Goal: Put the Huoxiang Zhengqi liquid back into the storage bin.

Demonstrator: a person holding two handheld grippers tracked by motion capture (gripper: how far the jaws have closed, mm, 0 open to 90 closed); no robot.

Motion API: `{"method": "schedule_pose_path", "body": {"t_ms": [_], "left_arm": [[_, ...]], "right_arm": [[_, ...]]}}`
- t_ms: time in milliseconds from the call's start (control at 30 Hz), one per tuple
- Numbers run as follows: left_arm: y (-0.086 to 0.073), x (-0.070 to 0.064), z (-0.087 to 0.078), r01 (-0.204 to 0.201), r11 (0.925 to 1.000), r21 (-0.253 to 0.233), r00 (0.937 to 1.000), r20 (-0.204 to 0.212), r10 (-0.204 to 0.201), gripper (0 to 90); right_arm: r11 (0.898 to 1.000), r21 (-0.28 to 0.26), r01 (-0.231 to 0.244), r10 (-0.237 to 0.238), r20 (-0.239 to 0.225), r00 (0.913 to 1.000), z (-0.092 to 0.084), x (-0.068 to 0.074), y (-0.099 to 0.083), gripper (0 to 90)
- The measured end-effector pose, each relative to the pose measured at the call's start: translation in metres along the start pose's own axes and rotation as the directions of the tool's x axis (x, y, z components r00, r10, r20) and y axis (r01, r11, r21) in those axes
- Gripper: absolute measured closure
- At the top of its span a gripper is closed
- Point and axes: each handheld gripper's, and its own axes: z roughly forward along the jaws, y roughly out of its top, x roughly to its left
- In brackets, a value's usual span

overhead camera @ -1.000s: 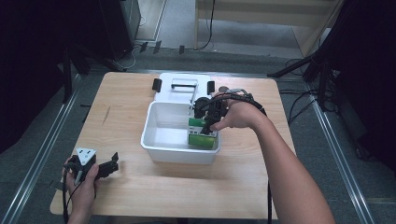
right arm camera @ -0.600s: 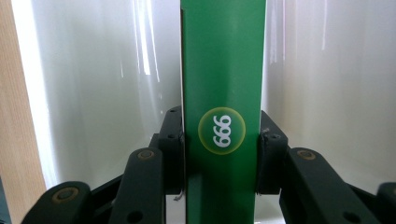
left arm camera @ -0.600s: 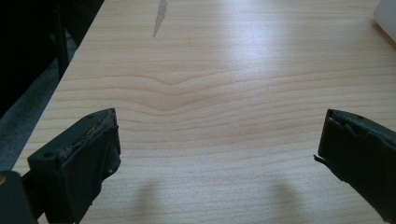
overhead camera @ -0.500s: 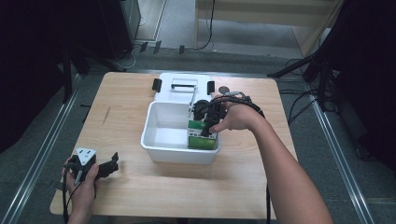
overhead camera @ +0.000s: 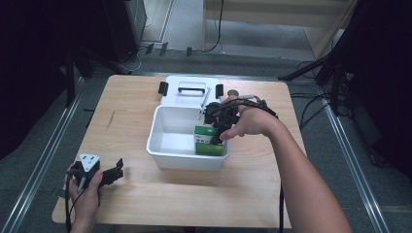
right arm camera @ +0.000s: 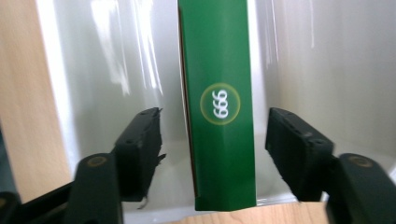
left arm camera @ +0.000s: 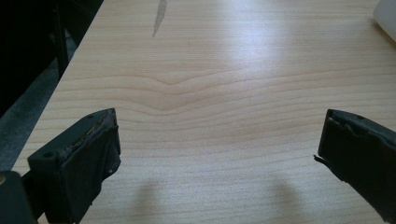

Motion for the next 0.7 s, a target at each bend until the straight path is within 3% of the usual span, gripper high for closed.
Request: {"method": "schedule_pose_path", "body": {"t_ms": [167,233,267,333,400,467,500,533,567,633,700], "left_arm": [[0.000,0.000,0.000,0.002,1.0000,0.000,1.0000,0.001,-0.002,0.0],[0.000,0.000,0.000,0.002,1.0000,0.000,1.0000,0.001,-0.002,0.0],[0.000,0.000,0.000,0.002,1.0000,0.000,1.0000,0.001,-0.002,0.0],[0.000,0.000,0.000,0.002,1.0000,0.000,1.0000,0.000,-0.002,0.0],[0.000,0.000,0.000,0.000,1.0000,0.001,1.0000,0.001,0.000,0.0],[0.000,0.000,0.000,0.001,1.0000,-0.003,1.0000,0.000,-0.001,0.0],[0.000,0.000,0.000,0.001,1.0000,-0.003,1.0000,0.000,-0.001,0.0],[0.000,0.000,0.000,0.001,1.0000,-0.003,1.0000,0.000,-0.001,0.0],[0.000,0.000,0.000,0.001,1.0000,-0.003,1.0000,0.000,-0.001,0.0],[0.000,0.000,0.000,-0.001,1.0000,-0.003,1.0000,-0.001,0.001,0.0],[0.000,0.000,0.000,-0.002,1.0000,-0.003,1.0000,-0.002,0.002,0.0]], "right_arm": [[0.992,-0.085,-0.090,0.090,-0.008,0.9959,-0.015,0.001,-0.004,27.7],[0.981,-0.139,-0.135,0.135,-0.012,0.9908,-0.022,0.000,-0.007,22.6],[0.969,-0.176,-0.175,0.177,-0.008,0.9843,-0.028,-0.001,-0.010,20.3],[0.954,-0.216,-0.207,0.212,0.001,0.9772,-0.034,-0.003,-0.013,15.8],[0.927,-0.276,-0.256,0.270,0.014,0.9627,-0.041,-0.004,-0.018,12.4],[0.905,-0.332,-0.266,0.295,0.039,0.9547,-0.047,-0.003,-0.024,11.3],[0.895,-0.347,-0.279,0.312,0.041,0.9493,-0.049,-0.003,-0.026,9.3],[0.876,-0.375,-0.302,0.339,0.035,0.9400,-0.051,-0.005,-0.029,4.8],[0.867,-0.386,-0.315,0.352,0.028,0.9355,-0.052,-0.005,-0.031,0.5],[0.836,-0.423,-0.350,0.397,0.024,0.9177,-0.055,-0.007,-0.038,0.0],[0.792,-0.464,-0.396,0.460,0.027,0.8877,-0.057,-0.010,-0.047,0.0]]}}
